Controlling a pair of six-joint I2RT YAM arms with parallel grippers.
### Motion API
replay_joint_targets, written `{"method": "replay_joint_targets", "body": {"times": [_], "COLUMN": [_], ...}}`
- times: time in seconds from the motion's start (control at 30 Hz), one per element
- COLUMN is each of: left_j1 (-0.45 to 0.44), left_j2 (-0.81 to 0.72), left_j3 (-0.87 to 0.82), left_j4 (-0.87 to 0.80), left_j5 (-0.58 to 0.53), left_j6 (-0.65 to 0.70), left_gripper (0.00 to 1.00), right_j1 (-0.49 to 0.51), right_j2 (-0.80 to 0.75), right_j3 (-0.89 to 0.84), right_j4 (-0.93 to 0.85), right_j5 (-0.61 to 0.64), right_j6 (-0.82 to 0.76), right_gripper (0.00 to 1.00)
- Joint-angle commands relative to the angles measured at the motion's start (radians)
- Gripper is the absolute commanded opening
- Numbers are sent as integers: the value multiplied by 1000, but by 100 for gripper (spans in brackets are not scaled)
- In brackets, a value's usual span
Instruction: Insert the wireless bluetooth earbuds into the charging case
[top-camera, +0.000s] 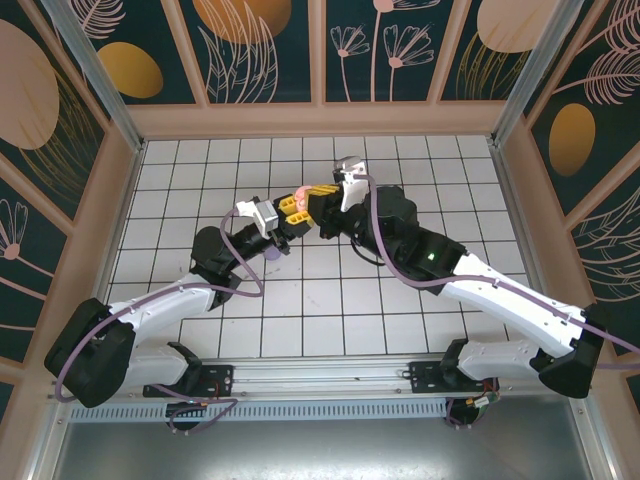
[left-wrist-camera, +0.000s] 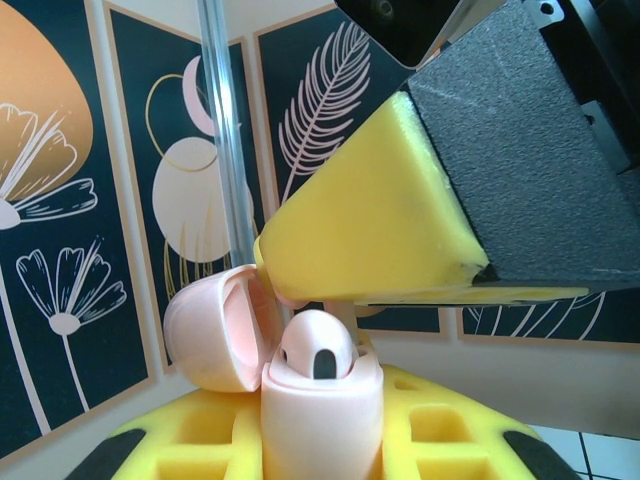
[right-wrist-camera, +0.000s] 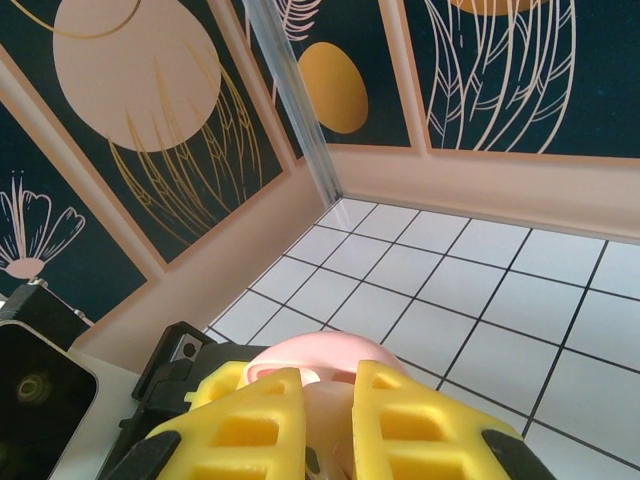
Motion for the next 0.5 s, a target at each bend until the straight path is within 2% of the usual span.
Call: {"method": "replay_joint_targets", "body": {"times": [0.0,0.1,0.33,0.47], "left_j1": [-12,-12,-12,-12], "left_j2": [-10,-8,-4,-4], "left_j3": [33,32,28,27], "left_j4": [70,70,70,71], "left_j5": [2,2,2,2], "left_j6": [-3,-4,-11,-14], "left_gripper": [0,0,0,0], "right_j1": [29,29,27,23], "right_j2": [36,36,47,48], "right_j3": [-17,-1,123,183], "right_j4": [-91,-98,-120,-119], "right_j5": [-28,-5,77,89], "right_j6": [-18,-8,40,48], "right_gripper": [14,15,44,55]}}
